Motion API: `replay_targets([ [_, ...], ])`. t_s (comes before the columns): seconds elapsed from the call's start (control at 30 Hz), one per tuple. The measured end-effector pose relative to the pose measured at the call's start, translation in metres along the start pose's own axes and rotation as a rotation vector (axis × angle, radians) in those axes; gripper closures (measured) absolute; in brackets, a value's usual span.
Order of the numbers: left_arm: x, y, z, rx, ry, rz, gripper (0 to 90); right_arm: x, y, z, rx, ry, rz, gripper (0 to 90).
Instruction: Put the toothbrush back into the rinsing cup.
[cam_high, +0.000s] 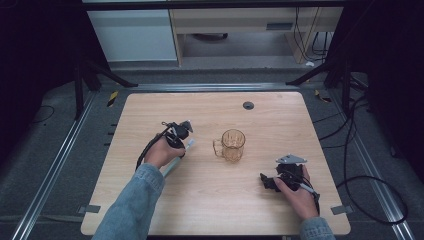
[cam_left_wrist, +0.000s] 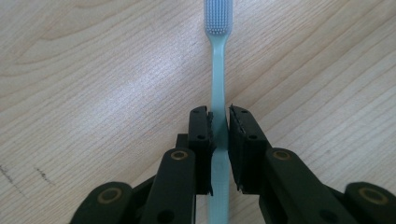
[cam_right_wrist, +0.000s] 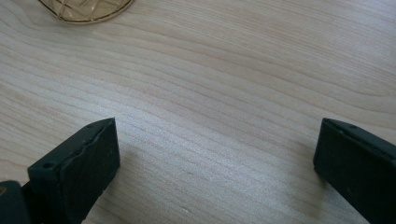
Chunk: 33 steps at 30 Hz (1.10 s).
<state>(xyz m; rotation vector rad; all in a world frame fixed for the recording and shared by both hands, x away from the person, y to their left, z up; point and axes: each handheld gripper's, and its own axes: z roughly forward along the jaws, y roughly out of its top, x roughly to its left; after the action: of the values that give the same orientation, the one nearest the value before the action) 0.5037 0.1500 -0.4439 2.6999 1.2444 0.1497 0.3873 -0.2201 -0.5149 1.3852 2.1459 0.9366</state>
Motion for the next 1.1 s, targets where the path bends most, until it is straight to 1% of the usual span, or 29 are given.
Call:
replay_targets([
  [0.07,-0.001,0.000,-0.003,-0.005,-0.001,0.003,79.0,0.000,0.000,0.000,0.000,-0.002,-0.003,0.7],
  [0.43,-0.002,0.003,-0.008,-0.018,-0.003,0.013,79.0,0.000,0.000,0.000,0.000,-0.001,-0.002,0.7],
  [0.5,-0.003,0.003,-0.009,-0.018,-0.003,0.024,78.9,0.000,0.000,0.000,0.000,0.000,0.000,0.7],
  [0.6,-0.004,0.004,-0.010,-0.023,-0.006,0.024,78.9,0.000,0.000,0.000,0.000,0.000,0.000,0.7],
  [0.63,-0.004,0.004,-0.011,-0.024,-0.003,0.031,78.9,0.000,0.000,0.000,0.000,-0.001,-0.002,0.7],
  [0.7,-0.005,0.004,-0.011,-0.027,-0.004,0.028,78.9,0.000,0.000,0.000,0.000,0.000,-0.003,0.7],
  [0.93,-0.006,0.005,-0.013,-0.036,-0.006,0.035,79.0,0.000,0.000,0.000,0.000,0.000,-0.002,0.7],
  [1.03,-0.007,0.005,-0.014,-0.047,-0.006,0.033,78.9,0.000,0.000,0.000,0.000,0.000,-0.002,0.7],
  [1.07,-0.007,0.005,-0.017,-0.062,-0.011,0.029,78.9,0.000,0.000,0.000,0.000,-0.002,-0.004,0.7],
  [1.1,-0.007,0.005,-0.017,-0.062,-0.011,0.029,78.9,0.000,0.000,0.000,0.000,-0.002,-0.006,0.7],
])
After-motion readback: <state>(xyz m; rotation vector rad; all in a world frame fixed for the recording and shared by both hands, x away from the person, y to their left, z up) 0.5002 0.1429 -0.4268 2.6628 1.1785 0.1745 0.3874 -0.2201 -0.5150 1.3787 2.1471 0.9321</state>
